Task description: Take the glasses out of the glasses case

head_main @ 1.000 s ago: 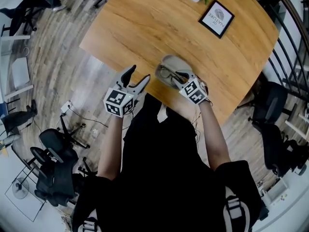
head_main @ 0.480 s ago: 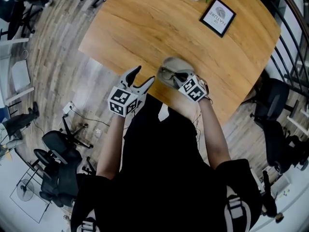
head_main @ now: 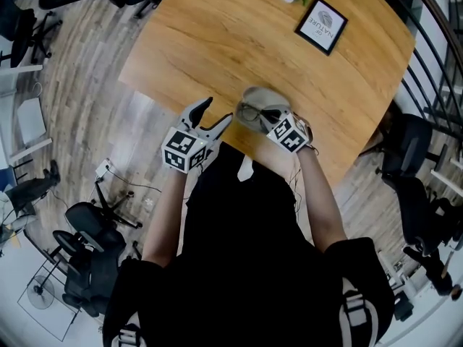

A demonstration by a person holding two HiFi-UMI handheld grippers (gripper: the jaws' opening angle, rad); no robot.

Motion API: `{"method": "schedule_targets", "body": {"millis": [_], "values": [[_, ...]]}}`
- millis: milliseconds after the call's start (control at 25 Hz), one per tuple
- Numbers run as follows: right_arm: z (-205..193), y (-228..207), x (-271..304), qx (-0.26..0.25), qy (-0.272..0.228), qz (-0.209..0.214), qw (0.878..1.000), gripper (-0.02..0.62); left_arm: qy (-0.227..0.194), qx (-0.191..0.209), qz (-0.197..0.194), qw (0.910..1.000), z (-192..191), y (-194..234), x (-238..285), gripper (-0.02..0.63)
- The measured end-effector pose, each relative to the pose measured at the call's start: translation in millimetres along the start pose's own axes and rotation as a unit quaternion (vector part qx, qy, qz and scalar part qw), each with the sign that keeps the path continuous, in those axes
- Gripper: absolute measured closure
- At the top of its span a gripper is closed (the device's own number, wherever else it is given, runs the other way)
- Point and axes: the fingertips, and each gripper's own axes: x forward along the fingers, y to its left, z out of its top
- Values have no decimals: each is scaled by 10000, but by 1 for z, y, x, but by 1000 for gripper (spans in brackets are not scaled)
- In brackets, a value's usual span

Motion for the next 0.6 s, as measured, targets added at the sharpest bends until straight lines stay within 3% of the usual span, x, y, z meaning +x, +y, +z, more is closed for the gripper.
{"method": "schedule_targets", "body": {"millis": [600], "values": [[19,5,-39,-40,-510,-360,9980,572,-126,265,-22,9996,15,-31,-15,318]]}}
